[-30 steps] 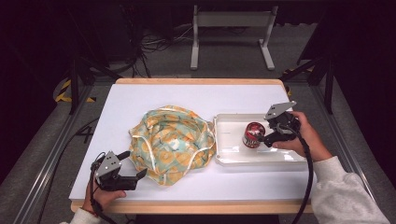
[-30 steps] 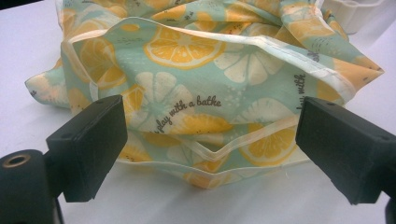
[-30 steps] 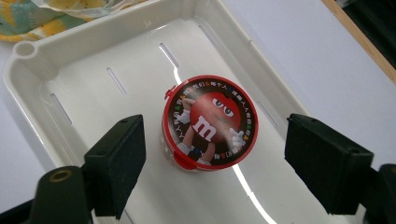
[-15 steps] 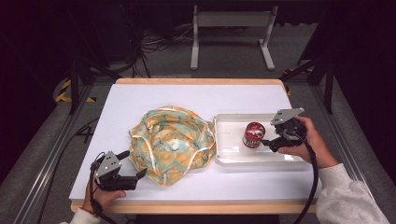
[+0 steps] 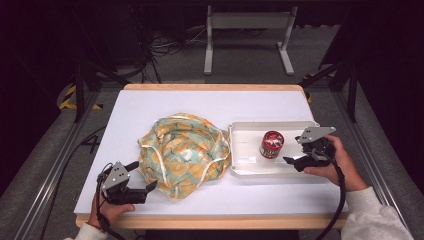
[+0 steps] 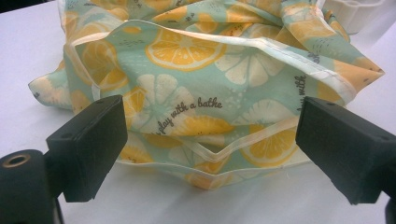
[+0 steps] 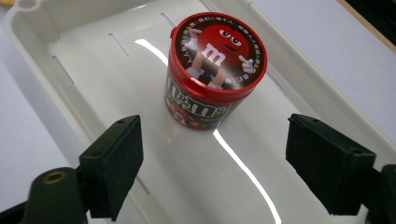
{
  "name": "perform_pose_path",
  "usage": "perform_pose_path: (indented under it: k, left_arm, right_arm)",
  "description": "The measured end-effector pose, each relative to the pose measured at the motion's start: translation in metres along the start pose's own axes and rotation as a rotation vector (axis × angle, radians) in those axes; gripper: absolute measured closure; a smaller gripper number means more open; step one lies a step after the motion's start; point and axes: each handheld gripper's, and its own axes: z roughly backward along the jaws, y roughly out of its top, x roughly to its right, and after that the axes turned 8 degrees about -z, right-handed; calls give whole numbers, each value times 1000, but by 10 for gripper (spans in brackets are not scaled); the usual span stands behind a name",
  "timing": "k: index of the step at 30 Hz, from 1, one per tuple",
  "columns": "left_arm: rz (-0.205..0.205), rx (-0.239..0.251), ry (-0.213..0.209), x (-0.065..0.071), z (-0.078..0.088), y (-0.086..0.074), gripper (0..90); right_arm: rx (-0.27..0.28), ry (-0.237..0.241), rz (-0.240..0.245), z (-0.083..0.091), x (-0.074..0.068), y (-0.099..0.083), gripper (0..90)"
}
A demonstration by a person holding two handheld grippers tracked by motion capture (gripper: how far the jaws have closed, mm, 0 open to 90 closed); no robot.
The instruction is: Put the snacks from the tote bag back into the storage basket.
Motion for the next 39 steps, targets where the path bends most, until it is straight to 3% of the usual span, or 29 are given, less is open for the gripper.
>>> perform_pose_path:
  k: [16,18,30,39]
  left_arm:
    - [1,10,-4,-1,0,1,97]
    - [1,11,-6,-1,-1,1,96]
    - [0,6,-5,-1,-2,2,97]
    - [-1,7,-5,-1,-2,2,97]
  right_arm:
    - [102,-5,-39,13,-13,-36,191]
    - [109,-28,-31,14,-15,-40,191]
    - [170,-53,-58,18,-22,-68,163]
    - [184,-83,-56,18,-28,-85,158]
